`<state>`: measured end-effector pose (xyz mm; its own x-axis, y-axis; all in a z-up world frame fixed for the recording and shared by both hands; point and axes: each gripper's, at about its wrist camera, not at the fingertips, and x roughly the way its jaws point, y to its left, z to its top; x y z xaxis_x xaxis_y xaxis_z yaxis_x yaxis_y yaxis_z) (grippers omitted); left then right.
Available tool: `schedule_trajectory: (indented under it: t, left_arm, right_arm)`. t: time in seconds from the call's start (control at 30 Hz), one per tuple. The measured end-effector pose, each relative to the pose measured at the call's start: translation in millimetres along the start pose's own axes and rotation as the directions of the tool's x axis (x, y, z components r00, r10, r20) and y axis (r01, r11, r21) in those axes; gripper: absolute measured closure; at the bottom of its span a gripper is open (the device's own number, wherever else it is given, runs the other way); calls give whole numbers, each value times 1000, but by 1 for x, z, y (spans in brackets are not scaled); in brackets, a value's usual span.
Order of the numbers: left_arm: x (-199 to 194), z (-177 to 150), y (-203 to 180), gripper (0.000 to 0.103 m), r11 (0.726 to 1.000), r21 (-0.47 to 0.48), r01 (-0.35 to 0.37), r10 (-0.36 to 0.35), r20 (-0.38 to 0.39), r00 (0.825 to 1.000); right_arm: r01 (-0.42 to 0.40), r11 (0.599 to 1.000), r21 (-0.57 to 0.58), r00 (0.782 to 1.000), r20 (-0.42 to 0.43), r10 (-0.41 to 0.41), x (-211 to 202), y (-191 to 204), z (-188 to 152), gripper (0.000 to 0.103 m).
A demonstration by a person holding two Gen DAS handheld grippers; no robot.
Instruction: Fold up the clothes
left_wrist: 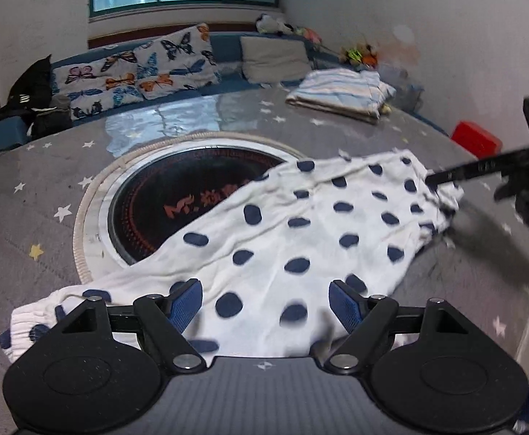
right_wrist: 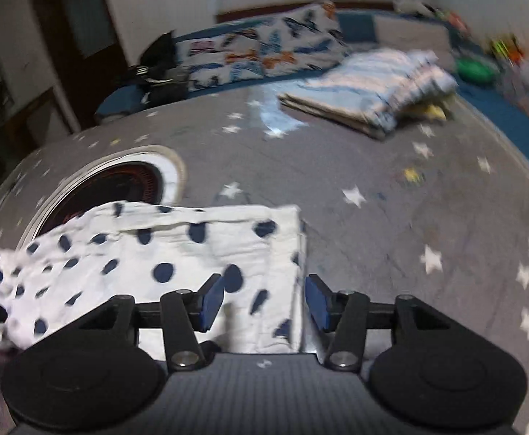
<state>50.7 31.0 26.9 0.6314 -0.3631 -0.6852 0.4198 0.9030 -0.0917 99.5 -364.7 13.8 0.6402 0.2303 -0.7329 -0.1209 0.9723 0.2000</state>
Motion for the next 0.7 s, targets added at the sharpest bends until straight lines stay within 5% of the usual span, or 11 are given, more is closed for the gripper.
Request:
schedule_trajectory:
  t: [0.23, 0.37, 0.5, 0.6, 0.7]
  left_arm:
    - [3, -4, -5, 12, 998, -54, -28, 29, 15, 999]
    - [-7, -10, -10, 1, 996, -40, -77, 80, 63, 995]
    - [-18, -15, -8, 0, 992, -54, -113, 118, 99, 988]
    - [-25, -19, -5, 0, 989, -62, -132, 138, 102, 985]
    - [-31, -22, -1, 0, 984, -69, -165, 171, 102, 980]
  right_arm:
    - [11, 1000, 28, 1000, 18, -12, 6, 1, -10, 48]
    - [18, 999, 43, 999, 28, -19, 9, 1, -15, 67]
    - [16, 997, 71, 999, 39, -19, 10, -2, -18, 80]
    - [11, 995, 95, 999, 46, -15, 9, -5, -18, 79]
    - [4, 996, 87, 998, 60, -10, 10, -2, -20, 65]
